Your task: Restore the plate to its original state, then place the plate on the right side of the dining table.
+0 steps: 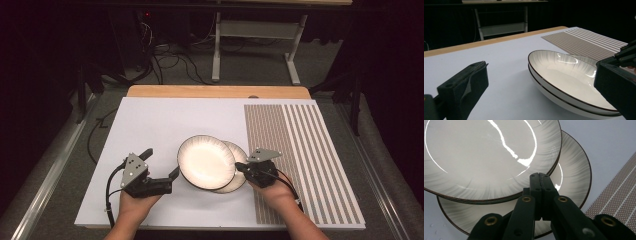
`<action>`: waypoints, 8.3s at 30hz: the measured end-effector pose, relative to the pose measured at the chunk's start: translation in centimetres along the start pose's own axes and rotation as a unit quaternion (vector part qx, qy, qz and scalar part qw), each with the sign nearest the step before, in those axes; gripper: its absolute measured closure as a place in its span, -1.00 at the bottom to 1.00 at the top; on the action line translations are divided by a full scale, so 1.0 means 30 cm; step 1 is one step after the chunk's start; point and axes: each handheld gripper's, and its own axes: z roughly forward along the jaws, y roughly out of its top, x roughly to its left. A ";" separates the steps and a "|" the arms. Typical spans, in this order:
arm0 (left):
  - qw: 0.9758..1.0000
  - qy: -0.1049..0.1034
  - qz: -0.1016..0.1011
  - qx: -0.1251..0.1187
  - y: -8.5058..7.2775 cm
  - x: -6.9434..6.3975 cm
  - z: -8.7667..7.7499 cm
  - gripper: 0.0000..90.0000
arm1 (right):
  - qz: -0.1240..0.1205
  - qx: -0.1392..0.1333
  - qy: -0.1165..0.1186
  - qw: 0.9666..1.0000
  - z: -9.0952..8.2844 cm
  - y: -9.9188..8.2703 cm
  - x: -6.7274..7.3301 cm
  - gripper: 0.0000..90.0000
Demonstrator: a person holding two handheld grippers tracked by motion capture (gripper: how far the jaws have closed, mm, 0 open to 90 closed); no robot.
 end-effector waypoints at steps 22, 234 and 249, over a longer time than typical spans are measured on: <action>1.000 0.016 -0.006 -0.005 0.004 0.029 -0.026 -1.00 | -0.004 -0.002 0.000 1.000 -0.002 0.001 0.002 1.00; 1.000 0.007 0.006 -0.005 0.000 0.078 -0.043 -1.00 | 0.037 -0.016 -0.047 0.998 -0.122 -0.004 -0.083 1.00; 1.000 0.006 0.008 -0.008 0.001 0.077 -0.044 -1.00 | 0.020 0.004 -0.049 0.999 -0.094 -0.004 -0.069 1.00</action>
